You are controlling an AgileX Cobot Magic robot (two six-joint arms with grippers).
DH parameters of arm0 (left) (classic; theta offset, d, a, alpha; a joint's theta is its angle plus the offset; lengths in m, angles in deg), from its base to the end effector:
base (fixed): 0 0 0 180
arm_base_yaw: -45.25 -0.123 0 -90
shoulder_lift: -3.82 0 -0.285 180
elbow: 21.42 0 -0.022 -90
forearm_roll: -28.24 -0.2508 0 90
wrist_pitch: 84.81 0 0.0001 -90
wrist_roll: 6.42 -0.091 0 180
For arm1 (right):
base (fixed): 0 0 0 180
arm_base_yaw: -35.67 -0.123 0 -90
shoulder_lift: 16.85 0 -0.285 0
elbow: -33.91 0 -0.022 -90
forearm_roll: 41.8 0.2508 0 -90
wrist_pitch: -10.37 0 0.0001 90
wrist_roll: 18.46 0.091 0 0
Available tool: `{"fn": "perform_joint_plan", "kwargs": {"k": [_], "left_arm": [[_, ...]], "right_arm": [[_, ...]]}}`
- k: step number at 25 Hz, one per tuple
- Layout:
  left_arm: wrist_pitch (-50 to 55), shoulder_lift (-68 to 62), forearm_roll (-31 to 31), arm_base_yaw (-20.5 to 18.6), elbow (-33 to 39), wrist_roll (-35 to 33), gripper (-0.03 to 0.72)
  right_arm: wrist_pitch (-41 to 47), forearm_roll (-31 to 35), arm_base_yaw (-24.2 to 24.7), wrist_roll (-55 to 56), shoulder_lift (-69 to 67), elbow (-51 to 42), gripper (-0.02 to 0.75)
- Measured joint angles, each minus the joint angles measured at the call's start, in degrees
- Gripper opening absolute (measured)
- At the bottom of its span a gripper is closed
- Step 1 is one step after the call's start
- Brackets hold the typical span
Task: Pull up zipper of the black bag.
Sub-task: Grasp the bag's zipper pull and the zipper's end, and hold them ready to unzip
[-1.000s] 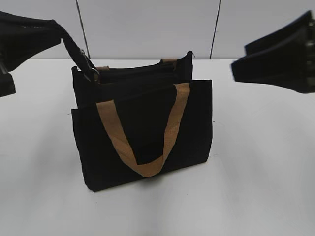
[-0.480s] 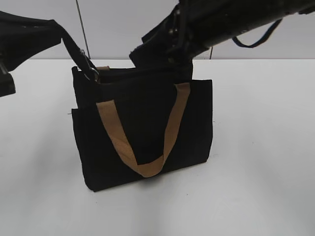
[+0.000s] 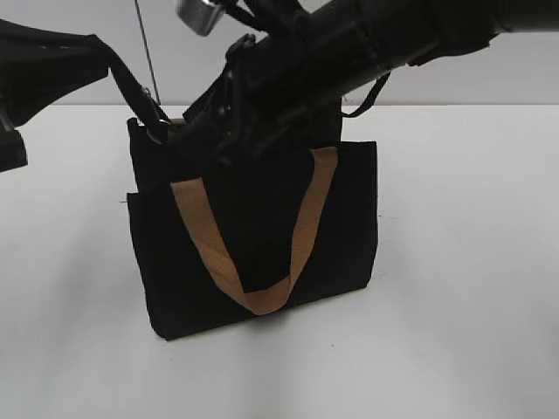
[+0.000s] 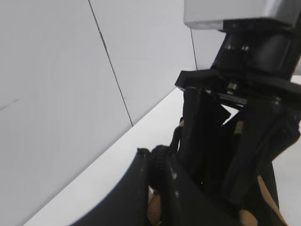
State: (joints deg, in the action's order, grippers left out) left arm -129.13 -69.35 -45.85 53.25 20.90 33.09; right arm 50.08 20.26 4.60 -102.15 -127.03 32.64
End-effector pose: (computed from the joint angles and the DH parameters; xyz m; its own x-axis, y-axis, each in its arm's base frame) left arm 0.2090 -0.0911 0.2954 0.2062 0.3310 -0.9208 0.7507 0.5501 0.3658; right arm 0.3117 0.2479 0.2683 -0.1416 -0.5418 -0.8285 -0.9633 0.2684 -0.0109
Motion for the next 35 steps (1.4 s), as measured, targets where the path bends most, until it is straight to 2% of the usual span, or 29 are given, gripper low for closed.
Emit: {"fn": "perform_joint_plan", "kwargs": {"k": [7,15,23,35], "left_arm": [[0.0,0.0,0.04,0.0,0.0,0.0,0.032],[0.0,0.0,0.04,0.0,0.0,0.0,0.032],[0.11,0.0,0.04,0.0,0.0,0.0,0.032],[0.18,0.0,0.06,0.0,0.0,0.0,0.032]], "right_arm": [[-3.1,-0.06,-2.56,-1.9,-1.29,0.01,0.319],[-4.2,-0.06,-2.56,-2.48,-1.29,0.06,0.278],[-4.2,-0.06,-2.56,-2.58,-1.29,0.06,0.18],[-4.37,-1.02,-2.56,-2.58,-0.06,0.06,0.172]]}}
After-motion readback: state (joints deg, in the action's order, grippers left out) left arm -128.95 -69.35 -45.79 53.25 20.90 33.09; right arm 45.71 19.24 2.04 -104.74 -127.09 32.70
